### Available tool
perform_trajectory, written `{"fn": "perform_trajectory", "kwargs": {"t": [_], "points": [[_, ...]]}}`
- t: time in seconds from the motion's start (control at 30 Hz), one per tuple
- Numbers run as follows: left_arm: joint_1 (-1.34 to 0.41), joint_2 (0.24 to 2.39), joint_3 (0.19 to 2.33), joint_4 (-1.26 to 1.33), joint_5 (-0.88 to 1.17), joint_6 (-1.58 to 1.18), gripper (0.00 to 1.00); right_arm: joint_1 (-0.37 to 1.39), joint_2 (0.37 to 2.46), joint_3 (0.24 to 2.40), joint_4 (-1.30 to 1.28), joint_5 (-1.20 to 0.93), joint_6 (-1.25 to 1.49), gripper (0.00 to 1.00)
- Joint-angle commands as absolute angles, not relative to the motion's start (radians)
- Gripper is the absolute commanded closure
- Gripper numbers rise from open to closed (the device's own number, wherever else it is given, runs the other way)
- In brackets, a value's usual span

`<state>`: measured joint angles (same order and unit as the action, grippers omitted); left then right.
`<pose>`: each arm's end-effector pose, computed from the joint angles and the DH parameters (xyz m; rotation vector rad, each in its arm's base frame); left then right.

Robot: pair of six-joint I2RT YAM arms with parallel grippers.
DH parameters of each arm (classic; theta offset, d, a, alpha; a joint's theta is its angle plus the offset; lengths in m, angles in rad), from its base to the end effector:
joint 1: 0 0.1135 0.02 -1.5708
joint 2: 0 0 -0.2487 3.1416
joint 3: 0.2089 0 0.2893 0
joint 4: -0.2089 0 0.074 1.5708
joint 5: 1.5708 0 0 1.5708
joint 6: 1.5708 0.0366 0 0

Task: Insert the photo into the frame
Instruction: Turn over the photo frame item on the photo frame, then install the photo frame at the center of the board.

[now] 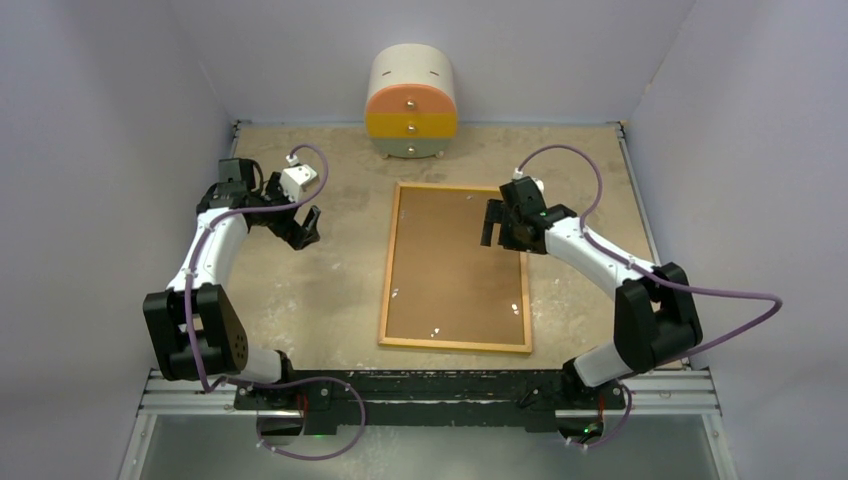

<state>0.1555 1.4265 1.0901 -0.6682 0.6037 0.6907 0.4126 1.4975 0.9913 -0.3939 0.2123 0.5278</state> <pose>0.3263 0.0301 0.2349 0.8312 2.2222 -0.3886 0.3206 0.1319 0.1908 0.2316 2.4382 0.1540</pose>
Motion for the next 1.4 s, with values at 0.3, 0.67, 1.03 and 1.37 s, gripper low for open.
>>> {"fn": "perform_trajectory", "kwargs": {"t": [0.3, 0.67, 1.03, 1.37], "points": [[0.143, 1.481, 1.149, -0.672, 0.709, 0.561, 0.0, 0.397, 1.333, 0.991, -0.243, -0.041, 0.623, 0.01], [-0.114, 1.644, 1.107, -0.549, 0.775, 0.32, 0.1, 0.525, 1.308, 0.714, 0.21, -0.412, 0.822, 0.23], [-0.203, 1.856, 1.165, -0.463, 0.867, 0.189, 0.37, 0.711, 1.534, 0.725, 0.362, -0.403, 0.853, 0.34], [-0.239, 1.921, 1.163, -0.475, 0.876, 0.21, 0.6, 0.786, 1.702, 0.819, 0.374, -0.417, 0.803, 0.42]]}}
